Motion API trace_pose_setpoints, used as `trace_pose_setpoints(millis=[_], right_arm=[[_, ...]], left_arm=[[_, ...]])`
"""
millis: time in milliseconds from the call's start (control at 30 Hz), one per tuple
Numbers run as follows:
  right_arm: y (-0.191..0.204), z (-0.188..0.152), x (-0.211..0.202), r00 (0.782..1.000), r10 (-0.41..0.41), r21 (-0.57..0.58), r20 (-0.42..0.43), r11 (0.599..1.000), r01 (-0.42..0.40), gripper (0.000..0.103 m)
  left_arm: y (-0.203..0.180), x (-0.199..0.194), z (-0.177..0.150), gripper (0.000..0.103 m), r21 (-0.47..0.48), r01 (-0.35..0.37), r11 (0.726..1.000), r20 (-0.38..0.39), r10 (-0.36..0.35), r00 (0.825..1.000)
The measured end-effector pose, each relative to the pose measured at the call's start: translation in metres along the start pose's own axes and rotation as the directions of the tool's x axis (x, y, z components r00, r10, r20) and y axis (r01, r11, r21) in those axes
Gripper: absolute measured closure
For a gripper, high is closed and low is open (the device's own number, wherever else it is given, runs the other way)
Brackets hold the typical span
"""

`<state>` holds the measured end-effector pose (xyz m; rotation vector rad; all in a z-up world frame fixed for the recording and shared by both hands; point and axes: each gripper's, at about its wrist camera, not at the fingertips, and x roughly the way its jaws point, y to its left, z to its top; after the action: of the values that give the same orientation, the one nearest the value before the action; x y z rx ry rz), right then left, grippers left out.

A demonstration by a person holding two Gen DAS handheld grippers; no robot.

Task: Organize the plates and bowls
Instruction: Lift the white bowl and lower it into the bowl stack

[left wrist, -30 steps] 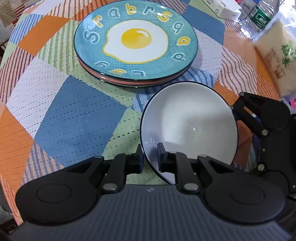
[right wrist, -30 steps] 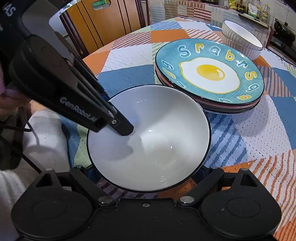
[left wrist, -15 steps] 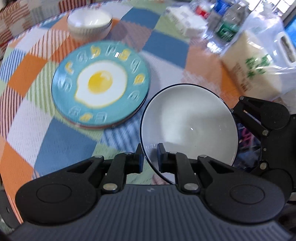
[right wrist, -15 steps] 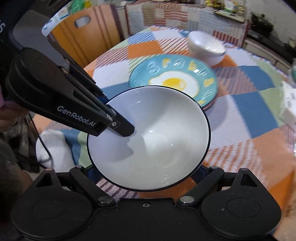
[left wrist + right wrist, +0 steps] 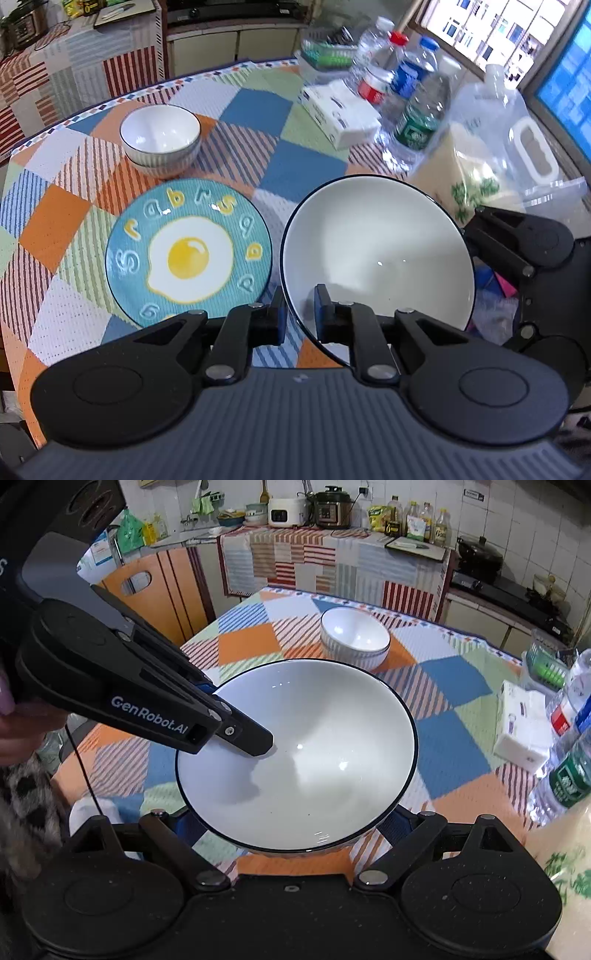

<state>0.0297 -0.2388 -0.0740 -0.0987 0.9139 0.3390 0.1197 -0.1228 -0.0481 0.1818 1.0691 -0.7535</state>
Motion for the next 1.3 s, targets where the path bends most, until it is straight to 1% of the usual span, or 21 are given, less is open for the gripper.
trace_pose_setpoints(millis=[133,233,367,467,533,633,800,867,933,1000,1067,1167,1300], right_arm=[[-0.006,0.017,-0.001,1.0,-0.004,-0.017,0.029,1.0,0.004,0.008],[-0.011,0.032,-0.001,0.998,-0.01,-0.052,0.058,0.999,0.013,0.008],[-0.021,0.058,0.009,0.996,0.0,-0.087,0.092,0.996,0.008,0.008],[-0.029,0.078,0.023,0.994,0.013,-0.114,0.109,0.994,-0.001,0.008],[-0.031,0.091,0.029,0.993,0.026,-0.124,0.115,0.992,-0.012,0.009],[-0.032,0.106,0.035,0.99,0.041,-0.121,0.137,0.992,-0.024,0.008],[-0.033,0.129,0.054,0.99,0.048,-0.194,0.131,0.981,-0.022,0.008],[-0.035,0.138,0.062,0.991,0.049,-0.214,0.128,0.977,-0.021,0.008],[-0.041,0.147,0.073,0.99,0.06,-0.215,0.125,0.976,-0.032,0.008],[-0.049,0.153,0.086,0.988,0.08,-0.208,0.128,0.977,-0.053,0.008],[-0.053,0.154,0.098,0.987,0.08,-0.219,0.143,0.975,-0.047,0.008],[-0.061,0.162,0.119,0.988,0.076,-0.221,0.135,0.974,-0.045,0.008],[-0.076,0.175,0.147,0.993,0.083,-0.205,0.086,0.977,-0.064,0.008]], left_arm=[[0.009,-0.004,0.013,0.09,-0.014,-0.01,1.0,0.041,0.01,0.999],[0.018,-0.006,0.025,0.09,-0.032,-0.02,0.999,0.076,0.022,0.997],[0.034,-0.005,0.047,0.09,-0.059,-0.051,0.997,0.11,0.057,0.992],[0.05,-0.005,0.062,0.09,-0.088,-0.076,0.993,0.119,0.086,0.989],[0.064,-0.009,0.07,0.09,-0.139,-0.073,0.988,0.118,0.089,0.989],[0.075,-0.014,0.079,0.09,-0.157,-0.086,0.984,0.142,0.109,0.984],[0.096,-0.006,0.093,0.09,-0.172,-0.121,0.978,0.129,0.144,0.981],[0.108,-0.003,0.1,0.089,-0.177,-0.121,0.977,0.15,0.148,0.978],[0.119,0.003,0.105,0.089,-0.183,-0.113,0.977,0.173,0.145,0.974],[0.127,0.012,0.109,0.089,-0.19,-0.127,0.974,0.188,0.163,0.969],[0.134,0.023,0.115,0.089,-0.198,-0.138,0.97,0.185,0.175,0.967],[0.148,0.043,0.126,0.089,-0.219,-0.135,0.966,0.173,0.174,0.969],[0.169,0.074,0.14,0.089,-0.248,-0.123,0.961,0.137,0.161,0.977]])
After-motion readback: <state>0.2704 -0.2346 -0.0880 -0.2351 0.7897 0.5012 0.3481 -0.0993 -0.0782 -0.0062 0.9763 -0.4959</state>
